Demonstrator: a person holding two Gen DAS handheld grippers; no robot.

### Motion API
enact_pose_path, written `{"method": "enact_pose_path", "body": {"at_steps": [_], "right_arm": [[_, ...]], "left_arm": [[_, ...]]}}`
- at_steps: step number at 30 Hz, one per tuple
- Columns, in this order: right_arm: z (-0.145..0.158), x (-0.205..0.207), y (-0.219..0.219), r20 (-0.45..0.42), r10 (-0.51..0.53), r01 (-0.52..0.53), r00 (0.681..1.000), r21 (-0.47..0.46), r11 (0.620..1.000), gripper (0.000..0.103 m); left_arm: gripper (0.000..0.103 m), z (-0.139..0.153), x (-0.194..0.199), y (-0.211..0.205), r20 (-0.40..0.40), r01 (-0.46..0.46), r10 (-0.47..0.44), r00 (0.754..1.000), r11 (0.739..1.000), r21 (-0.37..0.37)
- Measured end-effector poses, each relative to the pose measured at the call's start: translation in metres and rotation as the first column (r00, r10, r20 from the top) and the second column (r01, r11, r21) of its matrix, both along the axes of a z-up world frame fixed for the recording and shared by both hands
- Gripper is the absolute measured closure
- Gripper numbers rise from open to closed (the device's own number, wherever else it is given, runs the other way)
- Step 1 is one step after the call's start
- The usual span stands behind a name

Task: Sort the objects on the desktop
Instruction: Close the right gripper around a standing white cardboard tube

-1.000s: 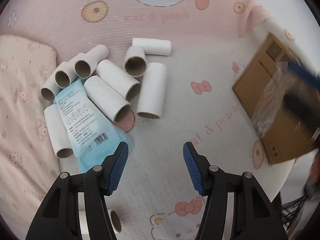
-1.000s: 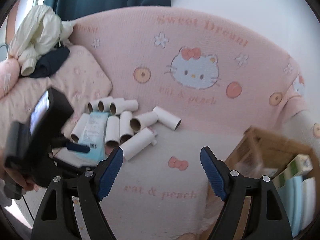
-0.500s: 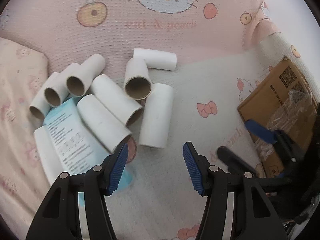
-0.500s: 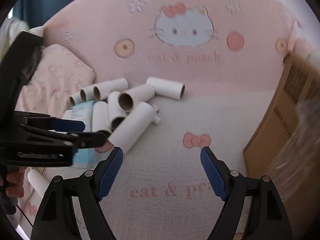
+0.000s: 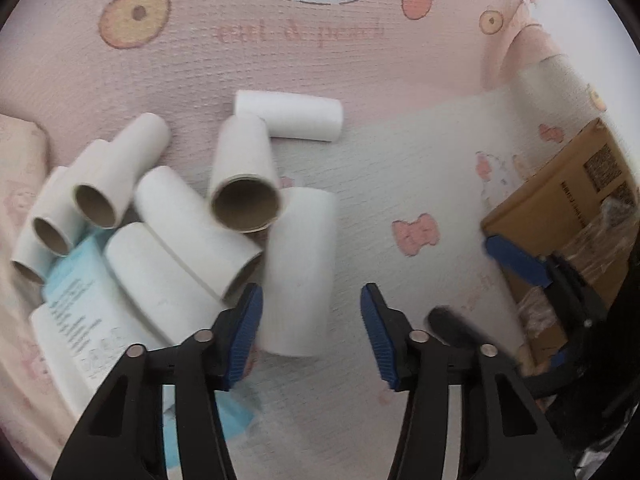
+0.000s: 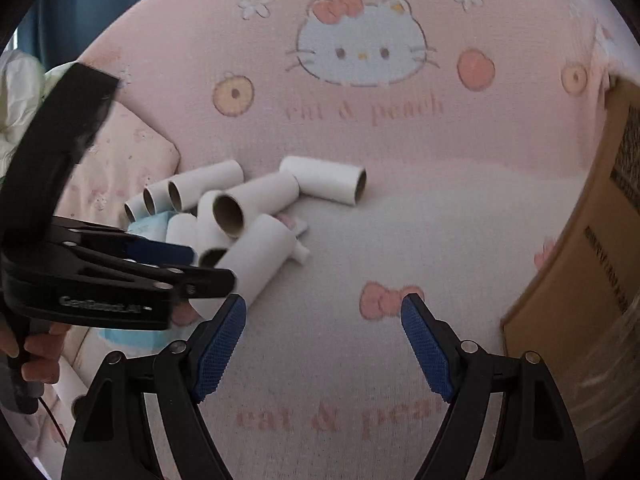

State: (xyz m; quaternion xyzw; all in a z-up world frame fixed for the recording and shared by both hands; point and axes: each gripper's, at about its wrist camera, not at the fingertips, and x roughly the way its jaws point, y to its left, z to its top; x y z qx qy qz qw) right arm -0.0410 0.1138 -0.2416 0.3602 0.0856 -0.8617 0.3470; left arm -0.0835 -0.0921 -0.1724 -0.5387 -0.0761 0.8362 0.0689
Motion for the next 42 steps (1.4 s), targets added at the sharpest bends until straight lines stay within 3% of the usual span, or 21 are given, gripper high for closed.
{"method": "enact_pose_path", "body": {"at_steps": [4, 7, 9, 17, 23, 27, 30, 37, 42], "right_arm": [[-0.008, -0.007, -0.007, 0.076, 0.013, -0.012, 0.997, -0.013, 1.0, 0.024], [-0.011, -0.011, -0.007, 0.092, 0.013, -0.013, 0.996, -0.007, 1.0, 0.024], [-0.012, -0.013, -0.009, 0.108, 0.033, -0.035, 0.994, 0.011, 0.999, 0.024], [-0.028, -0.013, -0.017, 0.173, 0.111, -0.124, 0.979, 0.069, 0.99, 0.024], [-0.034, -0.016, -0.011, 0.241, 0.101, -0.119, 0.965, 0.062, 0.991, 0.025], [-0.042, -0.023, -0.009, 0.289, 0.079, -0.106, 0.954, 0.077, 0.991, 0.035], [-0.048, -0.026, -0.009, 0.332, 0.091, -0.123, 0.939, 0.08, 0.989, 0.051], [-0.048, -0.024, -0.003, 0.352, 0.089, -0.126, 0.932, 0.082, 0.989, 0.058], [-0.047, -0.017, 0.005, 0.37, 0.095, -0.141, 0.924, 0.098, 0.985, 0.059]], "left_arm": [[0.061, -0.009, -0.007, -0.005, 0.019, -0.061, 0.061, 0.998, 0.998, 0.018], [0.067, -0.016, -0.009, -0.016, 0.058, -0.134, 0.128, 0.99, 0.985, 0.111], [0.067, -0.02, -0.009, -0.022, 0.09, -0.169, 0.154, 0.984, 0.965, 0.199], [0.073, -0.038, -0.006, 0.0, 0.181, -0.223, 0.166, 0.969, 0.903, 0.368], [0.073, -0.038, -0.006, 0.015, 0.166, -0.18, 0.126, 0.978, 0.914, 0.363], [0.073, -0.04, -0.007, 0.02, 0.182, -0.153, 0.088, 0.979, 0.911, 0.384], [0.073, -0.041, -0.006, 0.023, 0.186, -0.136, 0.065, 0.98, 0.906, 0.401], [0.073, -0.04, 0.0, 0.03, 0.188, -0.125, 0.054, 0.981, 0.912, 0.391], [0.071, -0.038, 0.003, 0.032, 0.185, -0.158, 0.096, 0.978, 0.923, 0.352]]}}
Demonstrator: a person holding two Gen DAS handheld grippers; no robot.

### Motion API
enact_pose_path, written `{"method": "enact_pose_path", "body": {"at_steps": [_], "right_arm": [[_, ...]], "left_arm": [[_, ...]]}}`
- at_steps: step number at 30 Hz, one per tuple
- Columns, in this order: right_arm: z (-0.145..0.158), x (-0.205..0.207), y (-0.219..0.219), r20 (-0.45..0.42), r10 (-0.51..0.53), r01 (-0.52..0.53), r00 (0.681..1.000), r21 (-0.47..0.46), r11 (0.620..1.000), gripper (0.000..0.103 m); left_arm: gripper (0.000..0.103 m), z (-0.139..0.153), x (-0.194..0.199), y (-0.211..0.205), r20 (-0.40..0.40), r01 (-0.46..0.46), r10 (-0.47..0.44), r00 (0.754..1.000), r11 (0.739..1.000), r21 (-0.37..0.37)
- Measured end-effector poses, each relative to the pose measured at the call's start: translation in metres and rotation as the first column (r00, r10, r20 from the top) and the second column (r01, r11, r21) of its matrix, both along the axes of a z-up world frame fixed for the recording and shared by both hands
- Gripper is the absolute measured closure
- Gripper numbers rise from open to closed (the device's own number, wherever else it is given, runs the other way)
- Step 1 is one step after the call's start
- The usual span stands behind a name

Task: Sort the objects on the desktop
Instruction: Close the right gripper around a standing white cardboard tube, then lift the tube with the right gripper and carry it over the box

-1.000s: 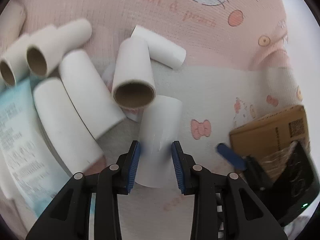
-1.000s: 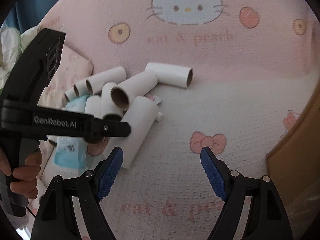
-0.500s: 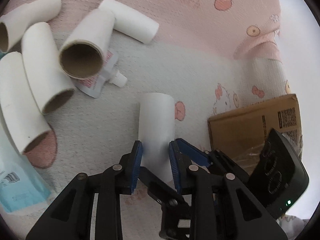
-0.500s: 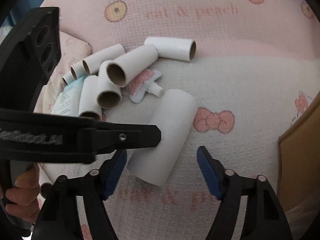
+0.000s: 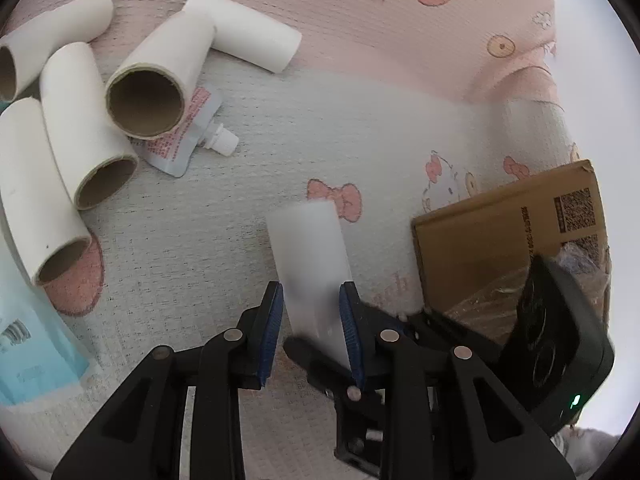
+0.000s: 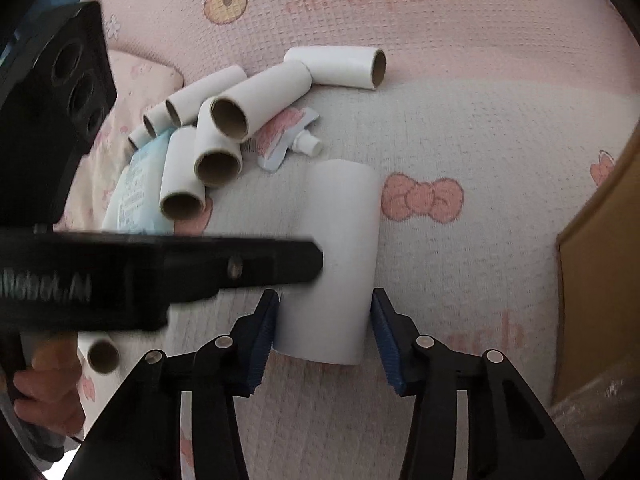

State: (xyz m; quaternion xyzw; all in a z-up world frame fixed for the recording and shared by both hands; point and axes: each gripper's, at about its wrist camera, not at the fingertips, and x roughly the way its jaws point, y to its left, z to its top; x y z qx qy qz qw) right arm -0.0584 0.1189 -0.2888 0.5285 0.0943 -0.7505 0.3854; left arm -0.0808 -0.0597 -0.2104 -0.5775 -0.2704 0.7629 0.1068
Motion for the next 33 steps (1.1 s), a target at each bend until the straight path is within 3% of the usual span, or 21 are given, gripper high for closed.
{"method": "enact_pose_path", "body": {"at_steps": [3, 10, 23, 27, 33], "right_arm": [[-0.001, 0.01, 0.006, 0.005, 0.001, -0.001, 1.0, 0.012, 1.0, 0.059], [-0.001, 0.021, 0.021, 0.044, -0.029, 0.028, 0.999, 0.01, 1.0, 0.059], [0.0, 0.022, 0.017, 0.052, -0.026, 0.025, 0.998, 0.033, 0.999, 0.059], [0.014, 0.024, 0.016, 0.033, -0.028, 0.027, 0.999, 0.022, 0.999, 0.059], [0.062, 0.025, 0.009, -0.078, -0.026, 0.026, 0.997, -0.003, 1.0, 0.059]], "left_arm": [[0.062, -0.009, 0.003, 0.001, 0.044, -0.022, 0.019, 0.999, 0.998, 0.06], [0.061, -0.024, 0.015, 0.003, 0.103, -0.086, 0.07, 0.992, 0.982, 0.166], [0.06, -0.022, 0.021, 0.008, 0.099, -0.152, 0.137, 0.985, 0.975, 0.161], [0.06, 0.0, 0.024, 0.008, 0.05, -0.145, 0.138, 0.989, 0.976, 0.16], [0.06, 0.061, 0.02, 0.011, -0.117, -0.092, 0.104, 0.988, 0.99, 0.103]]}}
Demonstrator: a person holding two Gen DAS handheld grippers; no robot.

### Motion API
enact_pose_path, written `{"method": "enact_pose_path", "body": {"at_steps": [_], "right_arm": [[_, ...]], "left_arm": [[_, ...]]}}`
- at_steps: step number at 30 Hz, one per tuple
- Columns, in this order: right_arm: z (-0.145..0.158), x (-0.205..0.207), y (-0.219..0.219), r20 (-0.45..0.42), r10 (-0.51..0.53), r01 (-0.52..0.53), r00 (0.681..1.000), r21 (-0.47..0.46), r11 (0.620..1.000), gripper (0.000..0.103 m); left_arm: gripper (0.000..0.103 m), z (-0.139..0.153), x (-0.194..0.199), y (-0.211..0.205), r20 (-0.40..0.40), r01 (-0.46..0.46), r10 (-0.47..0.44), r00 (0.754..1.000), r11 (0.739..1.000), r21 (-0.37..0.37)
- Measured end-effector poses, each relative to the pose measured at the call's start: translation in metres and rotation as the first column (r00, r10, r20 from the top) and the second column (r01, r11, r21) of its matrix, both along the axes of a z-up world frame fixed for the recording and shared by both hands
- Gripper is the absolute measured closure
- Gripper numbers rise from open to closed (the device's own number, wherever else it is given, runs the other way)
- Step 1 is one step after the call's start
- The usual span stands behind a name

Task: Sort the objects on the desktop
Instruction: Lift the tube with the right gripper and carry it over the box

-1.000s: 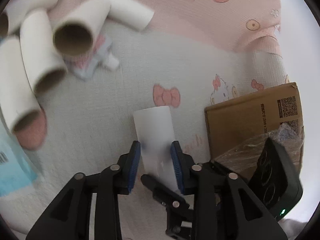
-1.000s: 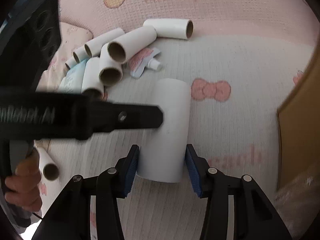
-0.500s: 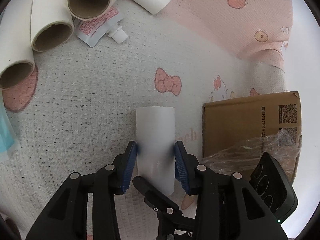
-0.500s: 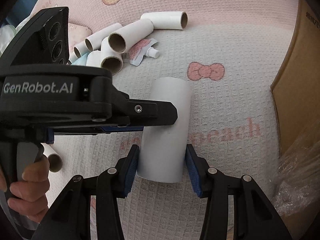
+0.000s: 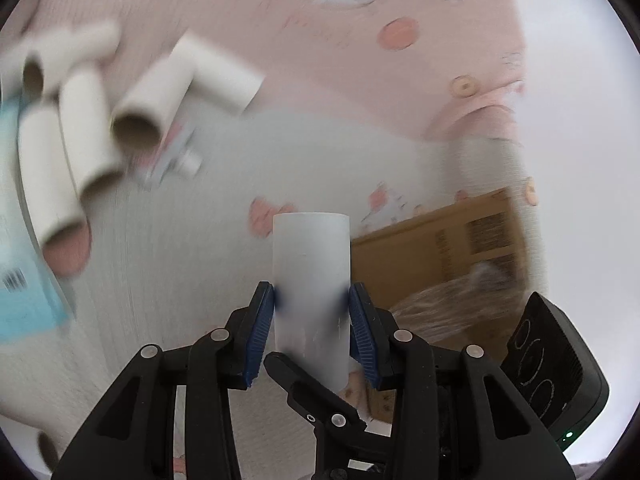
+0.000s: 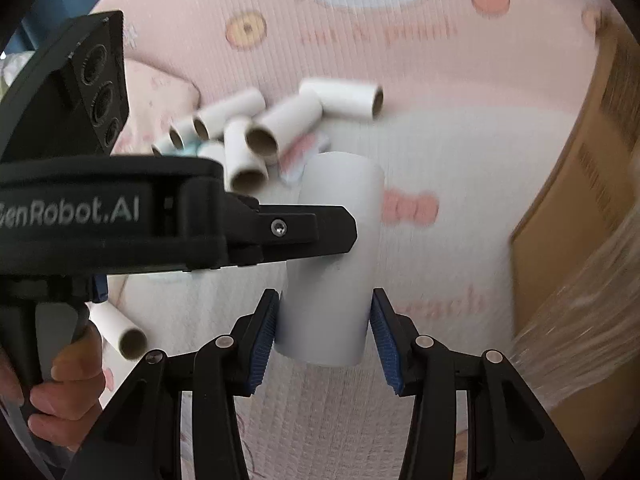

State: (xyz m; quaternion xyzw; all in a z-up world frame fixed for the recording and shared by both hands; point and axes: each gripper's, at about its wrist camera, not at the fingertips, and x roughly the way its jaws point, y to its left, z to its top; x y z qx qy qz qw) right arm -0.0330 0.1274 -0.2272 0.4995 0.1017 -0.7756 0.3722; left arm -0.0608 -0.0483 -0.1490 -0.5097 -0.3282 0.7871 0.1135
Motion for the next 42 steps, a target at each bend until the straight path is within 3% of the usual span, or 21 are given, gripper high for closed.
{"method": "enact_pose_path", "body": {"at_steps": [7, 13, 15, 18, 23, 36, 42], "right_arm": [[0.07, 0.001, 0.001, -0.166, -0.042, 0.028, 0.985, -0.083, 0.996, 0.059], [0.112, 0.0, 0.004, -0.268, -0.049, 0.019, 0.962, -0.111, 0.994, 0.059], [0.12, -0.002, 0.003, -0.282, -0.05, 0.019, 0.958, -0.112, 0.994, 0.059], [0.131, -0.009, 0.004, -0.269, -0.058, 0.03, 0.961, -0.107, 0.994, 0.059], [0.148, -0.037, 0.021, -0.2, -0.098, 0.065, 0.975, -0.162, 0.985, 0.06], [0.188, -0.088, 0.056, -0.223, -0.191, 0.14, 0.956, -0.224, 0.964, 0.06], [0.197, -0.09, 0.079, -0.253, -0.189, 0.146, 0.949, -0.178, 0.973, 0.06]], "left_arm": [[0.06, 0.08, 0.002, 0.009, -0.208, 0.014, -0.029, 0.978, 0.997, -0.07], [0.059, 0.118, -0.003, 0.011, -0.267, 0.026, -0.05, 0.963, 0.995, -0.094], [0.057, 0.125, -0.01, 0.018, -0.256, 0.035, -0.062, 0.965, 0.993, -0.109], [0.057, 0.13, -0.023, 0.017, -0.223, 0.042, -0.057, 0.973, 0.997, -0.07], [0.057, 0.146, -0.049, 0.027, -0.192, 0.095, -0.106, 0.976, 0.994, -0.062], [0.054, 0.191, -0.11, 0.082, -0.191, 0.232, -0.246, 0.95, 0.968, -0.094], [0.054, 0.202, -0.125, 0.12, -0.142, 0.303, -0.331, 0.933, 0.934, -0.187]]}}
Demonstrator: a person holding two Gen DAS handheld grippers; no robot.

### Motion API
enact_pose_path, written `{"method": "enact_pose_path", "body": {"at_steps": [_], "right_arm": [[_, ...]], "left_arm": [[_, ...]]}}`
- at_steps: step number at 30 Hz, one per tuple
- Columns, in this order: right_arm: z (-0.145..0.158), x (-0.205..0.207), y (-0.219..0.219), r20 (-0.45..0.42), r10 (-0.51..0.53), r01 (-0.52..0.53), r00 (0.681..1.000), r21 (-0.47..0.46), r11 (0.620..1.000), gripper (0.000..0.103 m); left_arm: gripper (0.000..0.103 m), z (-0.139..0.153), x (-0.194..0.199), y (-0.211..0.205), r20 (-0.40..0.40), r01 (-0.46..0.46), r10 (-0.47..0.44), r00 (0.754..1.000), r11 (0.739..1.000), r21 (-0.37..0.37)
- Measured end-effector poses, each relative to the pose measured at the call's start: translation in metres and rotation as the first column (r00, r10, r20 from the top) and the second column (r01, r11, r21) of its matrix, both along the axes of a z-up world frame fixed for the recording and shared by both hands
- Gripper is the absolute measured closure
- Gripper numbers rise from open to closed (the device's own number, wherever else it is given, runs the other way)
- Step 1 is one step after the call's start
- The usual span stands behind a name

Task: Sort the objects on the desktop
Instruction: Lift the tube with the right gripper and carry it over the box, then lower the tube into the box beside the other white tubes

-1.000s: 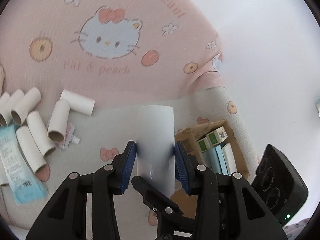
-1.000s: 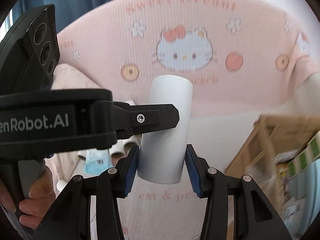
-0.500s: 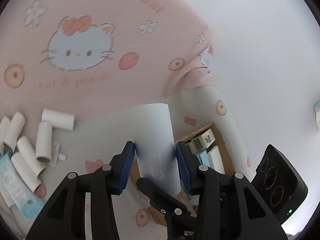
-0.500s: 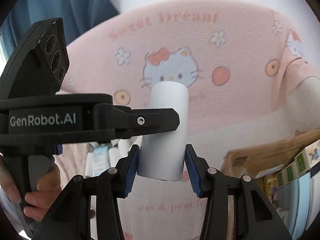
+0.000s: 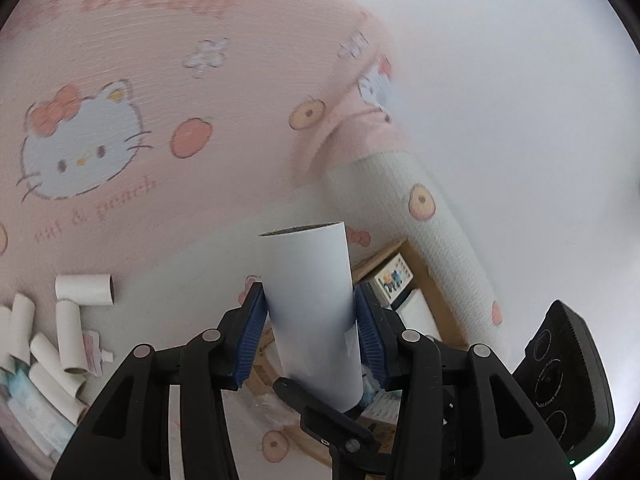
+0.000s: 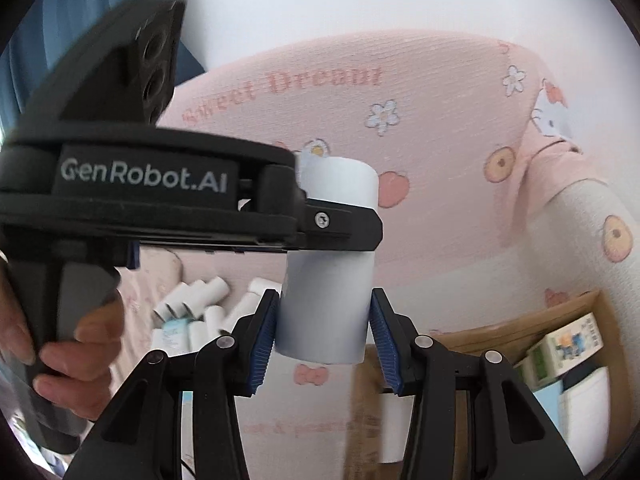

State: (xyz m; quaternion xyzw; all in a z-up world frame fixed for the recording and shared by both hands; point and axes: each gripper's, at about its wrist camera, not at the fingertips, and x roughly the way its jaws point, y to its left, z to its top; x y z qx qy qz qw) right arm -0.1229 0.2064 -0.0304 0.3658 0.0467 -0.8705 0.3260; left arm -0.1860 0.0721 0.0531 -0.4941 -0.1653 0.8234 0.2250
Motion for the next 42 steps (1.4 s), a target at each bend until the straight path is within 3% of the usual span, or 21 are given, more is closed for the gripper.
{"method": "enact_pose_path", "body": {"at_steps": [5, 10, 18, 22, 26, 33, 37, 42], "right_arm": [[-0.002, -0.008, 0.026, 0.019, -0.029, 0.028, 0.999, 0.005, 1.0, 0.06], [-0.015, -0.028, 0.051, 0.13, -0.068, 0.072, 0.989, -0.027, 0.997, 0.06], [-0.041, -0.027, 0.082, 0.152, -0.101, 0.087, 0.983, 0.096, 0.992, 0.06], [-0.054, -0.022, 0.095, 0.202, -0.117, 0.094, 0.973, 0.12, 0.988, 0.06], [-0.072, -0.013, 0.107, 0.329, -0.117, 0.097, 0.937, 0.076, 0.992, 0.06], [-0.092, -0.011, 0.119, 0.355, -0.149, 0.117, 0.923, 0.111, 0.987, 0.06], [-0.103, -0.016, 0.128, 0.399, -0.184, 0.149, 0.899, 0.116, 0.982, 0.06], [-0.113, -0.021, 0.134, 0.417, -0.197, 0.148, 0.888, 0.147, 0.978, 0.061]], "left_arm": [[0.054, -0.007, -0.014, 0.029, 0.093, 0.042, -0.04, 0.995, 0.999, -0.023], [0.054, -0.033, -0.019, 0.054, 0.166, 0.024, -0.022, 0.986, 1.0, -0.007], [0.054, -0.073, -0.005, 0.088, 0.24, 0.048, -0.056, 0.969, 0.998, 0.038], [0.054, -0.095, 0.003, 0.094, 0.321, 0.019, -0.037, 0.946, 0.998, 0.058], [0.055, -0.115, 0.013, 0.098, 0.393, -0.022, 0.011, 0.92, 0.999, 0.024], [0.056, -0.131, 0.017, 0.11, 0.442, -0.053, 0.049, 0.896, 0.999, -0.003], [0.056, -0.137, 0.013, 0.12, 0.448, -0.029, 0.046, 0.893, 0.999, -0.045], [0.056, -0.151, 0.005, 0.125, 0.484, -0.015, 0.032, 0.874, 0.999, -0.039]]}}
